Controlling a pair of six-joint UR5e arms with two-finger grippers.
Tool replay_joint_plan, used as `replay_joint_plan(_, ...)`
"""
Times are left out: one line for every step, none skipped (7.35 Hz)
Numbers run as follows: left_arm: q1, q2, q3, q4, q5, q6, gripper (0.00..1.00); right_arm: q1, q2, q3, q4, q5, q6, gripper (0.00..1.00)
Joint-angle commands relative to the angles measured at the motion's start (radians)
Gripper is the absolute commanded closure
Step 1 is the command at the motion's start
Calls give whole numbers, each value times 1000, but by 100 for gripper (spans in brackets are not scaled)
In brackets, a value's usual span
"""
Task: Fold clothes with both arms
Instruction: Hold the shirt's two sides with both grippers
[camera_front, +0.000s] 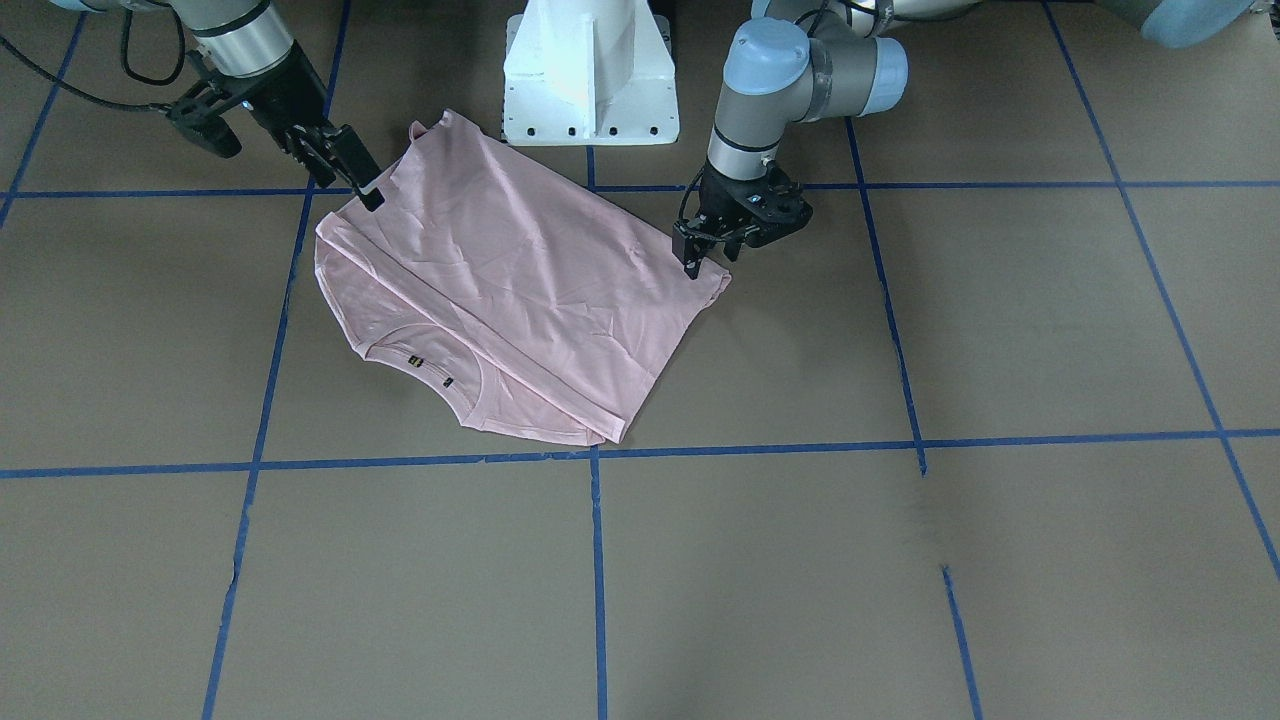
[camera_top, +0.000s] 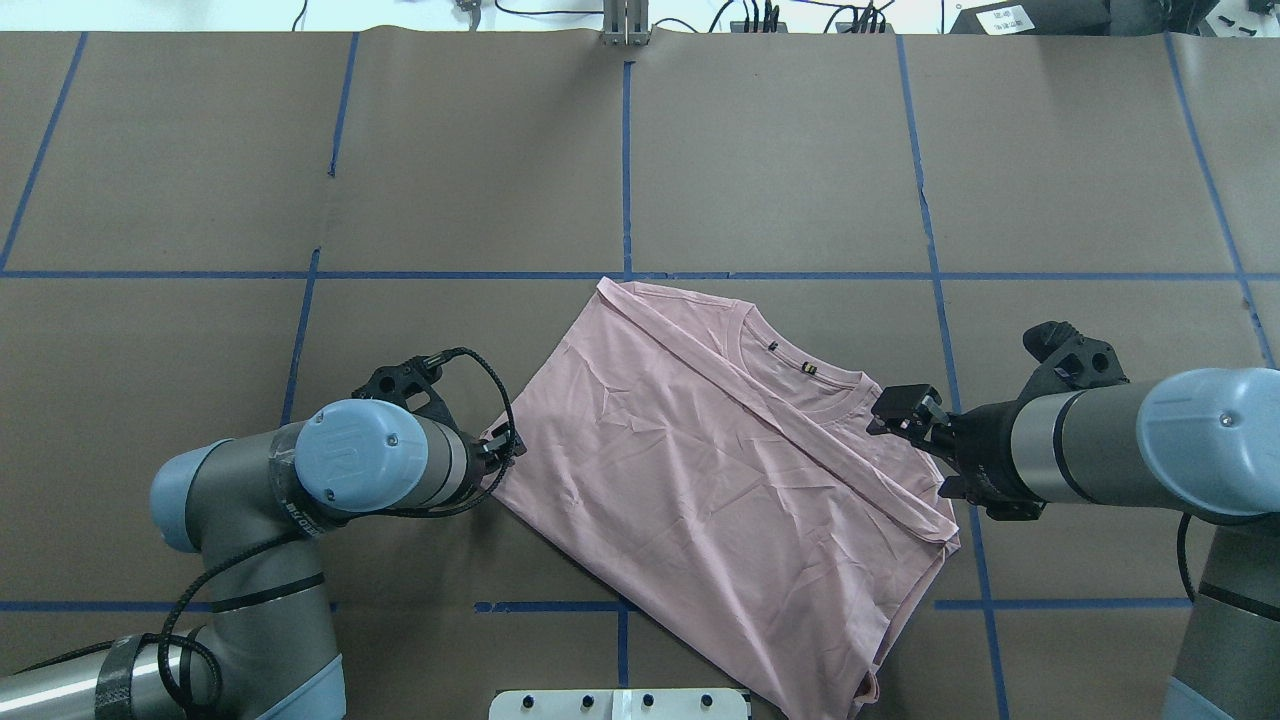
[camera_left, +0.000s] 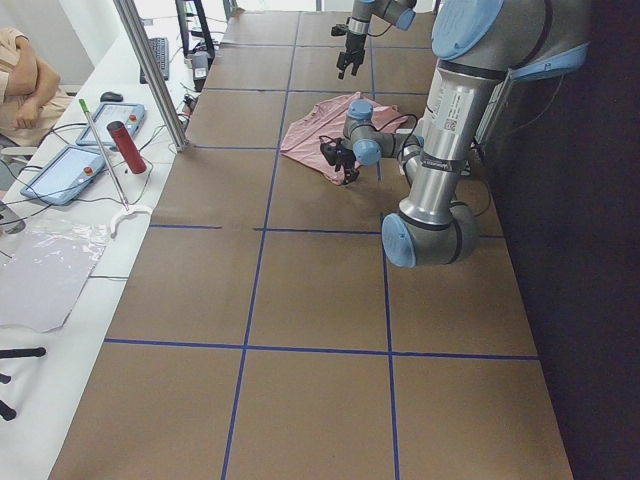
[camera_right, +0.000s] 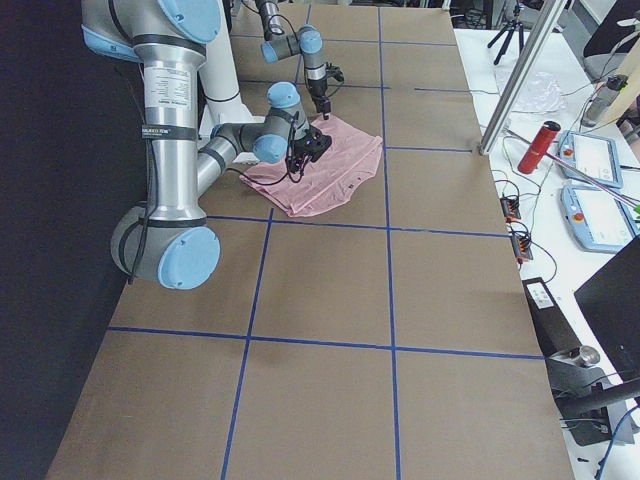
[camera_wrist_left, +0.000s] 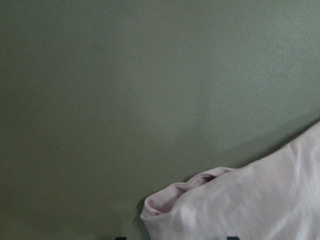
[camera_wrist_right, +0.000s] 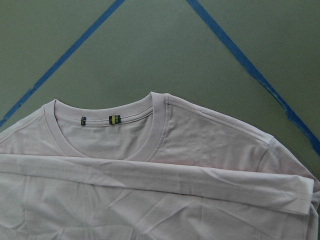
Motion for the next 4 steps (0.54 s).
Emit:
replay_joint_plan(1,-4,8,0,1,0,47,-1,-1,-2,0,-1,0,0)
replay_joint_plan(1,-4,11,0,1,0,83,-1,-1,-2,0,-1,0,0)
replay_joint_plan(1,-4,11,0,4,0,100,-1,-1,-3,0,-1,0,0)
replay_joint_plan(-7,-14,8,9,12,3,100,-11,-1,-5,-1,-1,-2,0)
